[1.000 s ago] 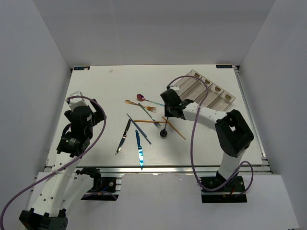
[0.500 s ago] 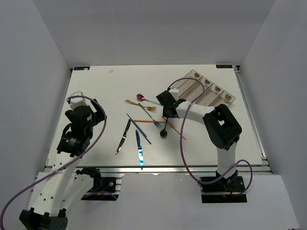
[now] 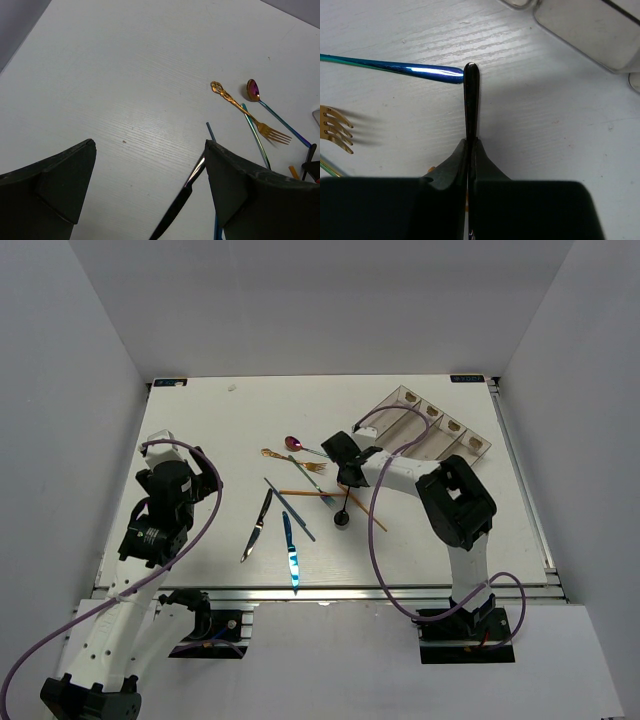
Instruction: Sort the eating utensils into containers
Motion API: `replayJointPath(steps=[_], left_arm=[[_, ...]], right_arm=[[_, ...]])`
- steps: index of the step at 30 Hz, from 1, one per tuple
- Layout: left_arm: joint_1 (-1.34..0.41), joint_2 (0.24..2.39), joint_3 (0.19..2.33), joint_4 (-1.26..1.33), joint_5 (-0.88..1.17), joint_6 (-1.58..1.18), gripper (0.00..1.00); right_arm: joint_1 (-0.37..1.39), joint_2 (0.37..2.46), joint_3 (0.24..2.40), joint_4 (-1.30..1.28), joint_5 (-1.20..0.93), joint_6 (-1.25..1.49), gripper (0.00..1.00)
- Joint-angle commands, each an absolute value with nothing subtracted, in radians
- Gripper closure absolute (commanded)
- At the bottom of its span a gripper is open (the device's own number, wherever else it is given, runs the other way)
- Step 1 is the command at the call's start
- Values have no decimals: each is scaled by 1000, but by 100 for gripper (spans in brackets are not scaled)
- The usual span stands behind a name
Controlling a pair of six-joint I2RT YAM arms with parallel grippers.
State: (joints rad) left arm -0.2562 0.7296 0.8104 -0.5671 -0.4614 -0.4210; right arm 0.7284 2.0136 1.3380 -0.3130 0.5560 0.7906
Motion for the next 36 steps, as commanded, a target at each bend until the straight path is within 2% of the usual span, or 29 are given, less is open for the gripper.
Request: replayJointPath(steps=[1, 8, 16, 23, 26, 29, 36], left_arm=[[-252, 726, 805, -554, -453, -413, 2], [-253, 724, 804, -555, -454, -413, 2], [-252, 726, 805, -555, -454, -413, 2], [-252, 727, 804, -554, -451, -413, 2], [-252, 730, 805, -554, -445, -413, 2], [-253, 727, 804, -552, -442, -413, 2], [-252, 727, 805, -551, -433, -411, 2]], right_arm=[[744, 2039, 1367, -423, 624, 899, 100], [750, 2004, 1411, -480, 647, 933, 100], [752, 1784, 1344, -368, 629, 855, 100], [727, 1674, 1351, -373, 681, 781, 100], [654, 1626, 1353, -368, 698, 704, 100], [486, 1591, 1341, -374, 692, 646, 100], [221, 1552, 1275, -282, 672, 610, 100]])
